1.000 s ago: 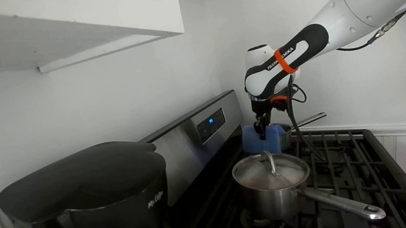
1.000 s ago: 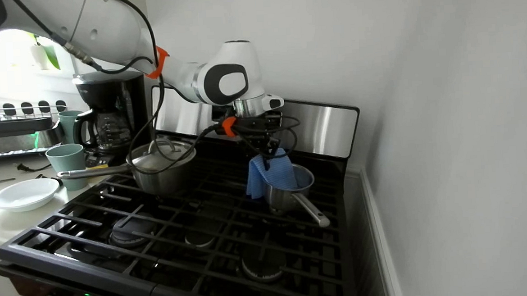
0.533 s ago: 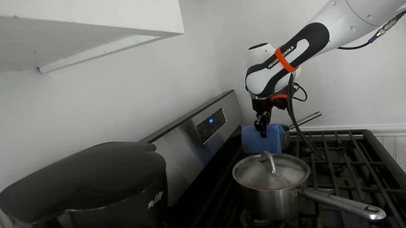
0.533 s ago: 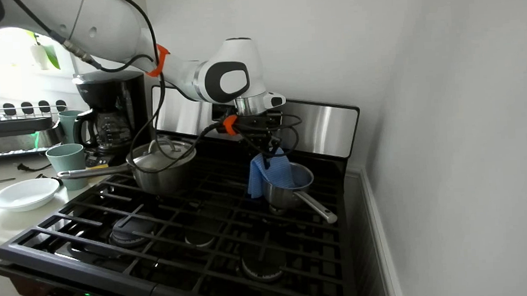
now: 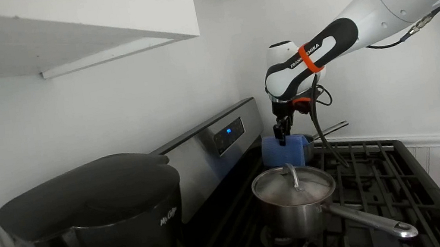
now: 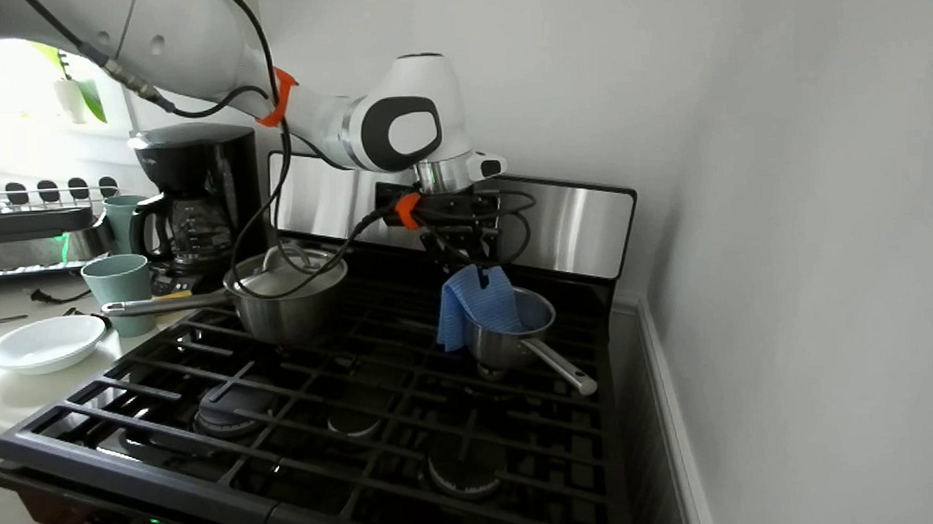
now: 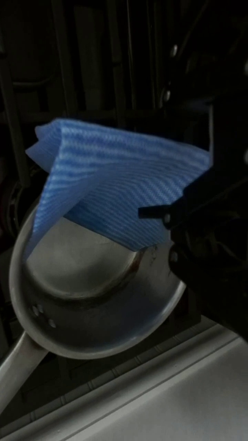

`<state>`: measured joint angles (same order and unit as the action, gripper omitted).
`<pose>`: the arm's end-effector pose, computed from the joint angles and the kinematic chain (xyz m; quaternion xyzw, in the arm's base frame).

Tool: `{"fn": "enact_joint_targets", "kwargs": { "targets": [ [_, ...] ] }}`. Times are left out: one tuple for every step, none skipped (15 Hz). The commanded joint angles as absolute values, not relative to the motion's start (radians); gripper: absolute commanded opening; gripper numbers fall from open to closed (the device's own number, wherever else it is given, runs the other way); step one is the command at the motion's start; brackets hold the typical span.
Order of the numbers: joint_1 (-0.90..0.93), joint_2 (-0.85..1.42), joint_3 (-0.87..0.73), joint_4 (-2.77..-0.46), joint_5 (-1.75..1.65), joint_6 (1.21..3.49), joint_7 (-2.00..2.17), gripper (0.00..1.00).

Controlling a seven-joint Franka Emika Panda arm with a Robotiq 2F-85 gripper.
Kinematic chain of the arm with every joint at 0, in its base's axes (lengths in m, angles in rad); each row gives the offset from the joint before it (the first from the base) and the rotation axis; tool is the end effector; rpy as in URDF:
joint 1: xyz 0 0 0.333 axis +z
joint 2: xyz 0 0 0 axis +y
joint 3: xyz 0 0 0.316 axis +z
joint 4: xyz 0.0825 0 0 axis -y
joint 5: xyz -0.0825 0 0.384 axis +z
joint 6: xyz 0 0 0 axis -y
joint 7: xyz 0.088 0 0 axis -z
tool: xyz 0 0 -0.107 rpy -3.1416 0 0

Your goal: Use the blue paper towel to move the right pot backwards

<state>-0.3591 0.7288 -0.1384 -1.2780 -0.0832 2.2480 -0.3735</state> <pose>0.6849 -0.3427 0.3474 0.9892 -0.0166 0.0781 0.1233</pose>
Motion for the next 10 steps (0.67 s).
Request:
{"fn": "enact_joint_targets", "kwargs": {
  "targets": [
    [-0.364,0.701,-0.129,-1.287,-0.076,2.237,-0.372,0.22],
    [-0.364,0.695,-0.129,-1.291,-0.077,2.240,-0.372,0.13],
    [-0.364,0.689,-0.129,-1.295,-0.077,2.242,-0.373,0.07],
    [-0.360,0.680,-0.133,-1.307,-0.074,2.248,-0.374,0.02],
    [-0.360,0.673,-0.132,-1.310,-0.073,2.246,-0.376,0.00],
    [-0.360,0.669,-0.132,-1.312,-0.073,2.245,-0.375,0.00],
    [-0.360,0.665,-0.132,-1.312,-0.072,2.241,-0.376,0.00],
    [-0.359,0.660,-0.132,-1.315,-0.072,2.242,-0.373,0.00],
    [-0.363,0.652,-0.127,-1.319,-0.067,2.242,-0.383,0.01],
    [-0.365,0.645,-0.125,-1.321,-0.063,2.243,-0.385,0.01]
  ]
}}
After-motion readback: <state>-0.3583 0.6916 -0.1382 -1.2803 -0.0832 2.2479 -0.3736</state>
